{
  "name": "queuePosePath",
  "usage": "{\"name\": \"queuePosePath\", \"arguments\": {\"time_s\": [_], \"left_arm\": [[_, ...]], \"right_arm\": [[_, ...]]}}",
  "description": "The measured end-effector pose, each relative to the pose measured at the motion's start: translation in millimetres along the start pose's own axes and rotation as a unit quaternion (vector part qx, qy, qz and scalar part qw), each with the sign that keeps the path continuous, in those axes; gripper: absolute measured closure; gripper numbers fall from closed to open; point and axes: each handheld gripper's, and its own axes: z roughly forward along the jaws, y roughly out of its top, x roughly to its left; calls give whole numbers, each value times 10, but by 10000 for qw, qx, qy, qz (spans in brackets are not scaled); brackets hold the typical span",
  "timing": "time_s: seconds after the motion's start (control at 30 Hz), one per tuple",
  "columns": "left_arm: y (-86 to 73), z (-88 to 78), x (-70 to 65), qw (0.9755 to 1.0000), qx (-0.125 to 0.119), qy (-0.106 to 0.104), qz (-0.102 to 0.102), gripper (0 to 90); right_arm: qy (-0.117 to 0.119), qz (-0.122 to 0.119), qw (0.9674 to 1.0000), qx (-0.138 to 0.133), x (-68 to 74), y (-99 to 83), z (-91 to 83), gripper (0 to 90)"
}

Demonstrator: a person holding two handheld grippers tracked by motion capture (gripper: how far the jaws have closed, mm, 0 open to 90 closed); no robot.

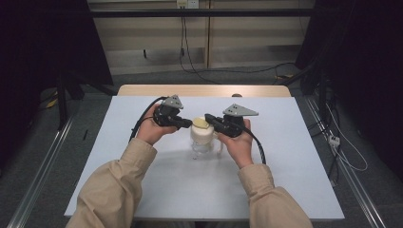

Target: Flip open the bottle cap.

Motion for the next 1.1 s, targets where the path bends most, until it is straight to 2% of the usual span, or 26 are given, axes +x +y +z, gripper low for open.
{"name": "queuePosePath", "arguments": {"time_s": [0.03, 0.1, 0.2, 0.3, 0.33, 0.37, 0.4, 0.43, 0.47, 0.5, 0.53, 0.6, 0.63, 0.7, 0.83, 0.93, 0.97, 1.07, 1.1], "left_arm": [[5, -6, 5, 10000, 60, 22, 51, 900], [-7, -6, 4, 10000, 18, -5, -24, 900], [4, -5, -14, 10000, 36, 44, 4, 900], [3, -2, -8, 10000, -5, -6, -30, 900], [-1, -1, -7, 9999, -112, -28, -70, 900], [18, -52, 14, 9916, -1068, -498, -527, 900], [159, -79, -43, 9846, -1594, -501, -505, 900], [273, -77, -75, 9841, -1619, -578, -438, 900], [430, -39, -140, 9867, -1437, -690, -323, 900], [568, -3, -205, 9916, -1181, -529, -70, 900], [652, 23, -248, 9919, -1144, -557, -6, 900], [690, 19, -279, 9924, -1123, -501, 19, 900], [669, 18, -278, 9930, -1073, -496, 9, 900], [605, -8, -263, 9954, -901, -329, -22, 900], [462, -77, -188, 9940, -1056, -218, -209, 900], [360, -103, -137, 9949, -968, -144, -246, 900], [315, -113, -115, 9939, -1046, -92, -324, 900], [157, -146, -21, 9947, -904, 126, -476, 900], [95, -151, 17, 9946, -876, 124, -545, 900]], "right_arm": [[-37, -31, 10000, 2, 1, 4, 0, 900], [-58, -63, 10000, 4, 9, 7, 8, 900], [-58, -41, 10000, 0, 5, 6, 6, 900], [-33, -13, 10000, -17, -8, -1, -2, 900], [7, 32, 10000, -40, -16, -6, 2, 900], [-15, 22, 10000, -17, -12, -2, 1, 900], [225, 281, 9993, -62, -13, -5, 8, 900], [269, 272, 9992, -98, -23, -24, -17, 900], [126, 70, 9998, -124, -29, -46, -54, 900], [169, 18, 9997, -198, -22, -83, -80, 900], [161, 58, 9997, -191, -13, -76, -82, 900], [23, -136, 9998, -110, 31, -48, -72, 900], [50, -124, 9999, -82, 19, -38, -75, 900], [35, -184, 9998, -55, 24, -32, -80, 900], [-27, -267, 9996, -12, 39, -19, -79, 900], [-54, -343, 9994, 38, 47, -3, -77, 900], [-57, -370, 9993, 51, 49, 2, -75, 900], [-69, -387, 9992, 57, 53, 7, -74, 900], [-61, -365, 9993, 50, 48, 7, -73, 900]]}}
